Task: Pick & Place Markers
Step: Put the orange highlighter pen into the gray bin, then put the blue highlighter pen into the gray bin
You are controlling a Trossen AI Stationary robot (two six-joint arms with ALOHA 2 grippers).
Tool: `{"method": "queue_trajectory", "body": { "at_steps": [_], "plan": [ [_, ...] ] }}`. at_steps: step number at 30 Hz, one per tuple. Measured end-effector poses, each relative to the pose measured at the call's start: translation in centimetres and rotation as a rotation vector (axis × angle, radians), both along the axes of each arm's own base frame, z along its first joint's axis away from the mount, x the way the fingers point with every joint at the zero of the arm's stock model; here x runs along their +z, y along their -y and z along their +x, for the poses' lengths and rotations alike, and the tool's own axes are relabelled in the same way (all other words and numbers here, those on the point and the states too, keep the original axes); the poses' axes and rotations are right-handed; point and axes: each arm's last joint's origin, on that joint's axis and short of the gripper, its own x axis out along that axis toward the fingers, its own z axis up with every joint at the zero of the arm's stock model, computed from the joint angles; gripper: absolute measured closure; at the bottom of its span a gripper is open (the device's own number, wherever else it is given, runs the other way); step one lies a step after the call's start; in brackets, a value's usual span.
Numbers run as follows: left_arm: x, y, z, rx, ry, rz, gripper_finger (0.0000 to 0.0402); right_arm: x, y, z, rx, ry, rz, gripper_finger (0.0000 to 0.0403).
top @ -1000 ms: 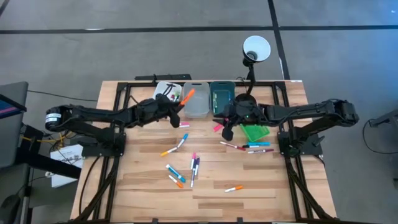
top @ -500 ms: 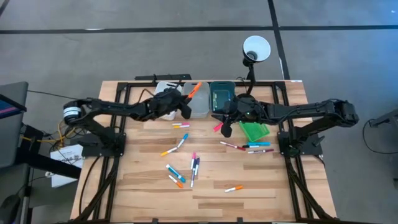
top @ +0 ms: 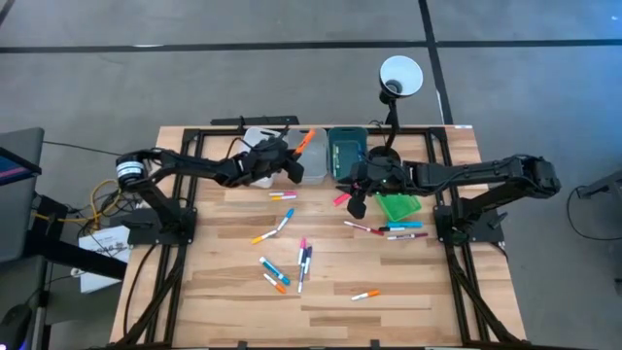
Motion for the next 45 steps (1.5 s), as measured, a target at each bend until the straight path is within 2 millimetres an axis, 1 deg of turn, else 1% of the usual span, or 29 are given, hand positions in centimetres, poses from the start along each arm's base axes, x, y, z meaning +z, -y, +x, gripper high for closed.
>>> {"method": "queue_trajectory", "body": {
  "at_steps": [3,6,11,14,23,28,31,36,39,41,45],
  "plan": [
    [-1.6,0.0,0.3,-0.004,-0.05,-0.02,0.0322,0.0,-0.2,0.0,0.006,0.001,0.003,0.0331],
    [-2.6,-0.2,0.5,-0.002,-0.073,-0.029,0.0321,0.0,-0.7,0.1,0.024,0.001,0.002,0.0331],
    [-2.8,-0.3,0.6,-0.004,-0.072,-0.029,0.0321,0.0,-1.2,0.1,0.047,-0.001,-0.004,0.0331],
    [-2.8,-0.3,0.6,-0.018,-0.084,-0.016,0.0319,0.0,-1.2,0.1,0.046,-0.001,-0.006,0.0331],
    [-2.8,-0.3,0.6,-0.025,-0.092,-0.007,0.0282,0.0,-1.2,0.1,0.047,-0.001,-0.007,0.0331],
    [-2.7,-0.3,0.6,-0.025,-0.078,-0.003,0.0275,0.0,-1.2,0.1,0.047,-0.001,-0.007,0.0331],
    [-1.8,-0.2,0.5,-0.037,-0.047,0.005,0.0275,0.1,-1.2,0.1,0.047,0.006,-0.007,0.0331],
    [1.3,0.5,0.1,-0.093,0.026,0.064,0.0275,0.0,-1.3,0.1,0.043,0.007,0.007,0.0331],
    [3.1,1.7,-0.1,-0.14,0.058,0.116,0.0275,0.0,-1.5,0.1,0.035,0.007,0.029,0.0331],
    [3.9,2.7,-0.1,-0.184,0.08,0.136,0.0275,0.0,-1.7,0.1,0.036,0.008,0.036,0.0331],
    [4.4,4.6,0.2,-0.255,0.089,0.151,0.0275,-0.1,-2.1,0.2,0.049,0.003,0.036,0.0331]
  ]
}}
